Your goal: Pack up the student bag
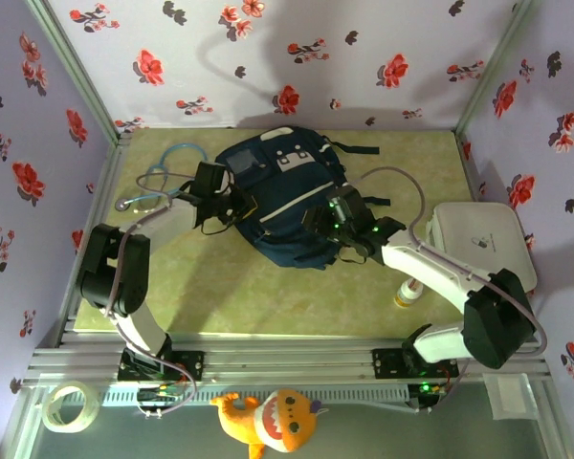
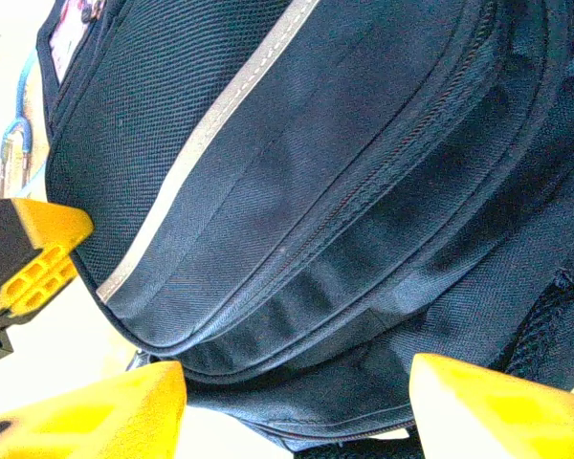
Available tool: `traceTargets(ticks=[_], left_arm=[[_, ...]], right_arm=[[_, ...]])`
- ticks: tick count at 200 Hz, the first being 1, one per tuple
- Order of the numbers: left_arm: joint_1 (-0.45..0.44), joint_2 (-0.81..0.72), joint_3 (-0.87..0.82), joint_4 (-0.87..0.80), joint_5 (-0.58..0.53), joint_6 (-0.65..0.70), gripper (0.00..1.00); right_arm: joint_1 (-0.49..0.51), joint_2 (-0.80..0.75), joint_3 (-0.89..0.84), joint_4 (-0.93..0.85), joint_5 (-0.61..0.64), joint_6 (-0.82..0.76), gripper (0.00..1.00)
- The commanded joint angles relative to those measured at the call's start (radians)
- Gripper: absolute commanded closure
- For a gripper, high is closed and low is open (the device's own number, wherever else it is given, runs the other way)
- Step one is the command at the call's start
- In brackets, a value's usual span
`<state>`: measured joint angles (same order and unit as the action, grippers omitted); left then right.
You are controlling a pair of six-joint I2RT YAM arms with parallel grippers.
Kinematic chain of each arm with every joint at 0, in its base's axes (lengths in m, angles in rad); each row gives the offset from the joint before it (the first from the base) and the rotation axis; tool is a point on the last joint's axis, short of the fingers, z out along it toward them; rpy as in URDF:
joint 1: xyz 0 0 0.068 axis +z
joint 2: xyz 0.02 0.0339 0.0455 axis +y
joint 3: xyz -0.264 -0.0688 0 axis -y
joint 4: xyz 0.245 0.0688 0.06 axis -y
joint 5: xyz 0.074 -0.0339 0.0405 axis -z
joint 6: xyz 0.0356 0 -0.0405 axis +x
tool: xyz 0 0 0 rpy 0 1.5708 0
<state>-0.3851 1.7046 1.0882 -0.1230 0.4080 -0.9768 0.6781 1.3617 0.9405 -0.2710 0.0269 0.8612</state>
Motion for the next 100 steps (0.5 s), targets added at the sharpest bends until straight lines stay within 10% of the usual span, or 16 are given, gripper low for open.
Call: traceTargets(ticks=[1, 100], left_arm=[[0.005, -0.054, -0.025, 0.134, 0.028, -0.071, 1.0], [-0.062, -0.089, -0.11, 0.461, 0.007, -0.454, 1.0]], right_arm=[[0.045, 0.021, 0.057, -0.032, 0.068, -0.045, 0.37], [0.266, 0.274, 0.295, -0.09, 0.188, -0.106, 0.47]])
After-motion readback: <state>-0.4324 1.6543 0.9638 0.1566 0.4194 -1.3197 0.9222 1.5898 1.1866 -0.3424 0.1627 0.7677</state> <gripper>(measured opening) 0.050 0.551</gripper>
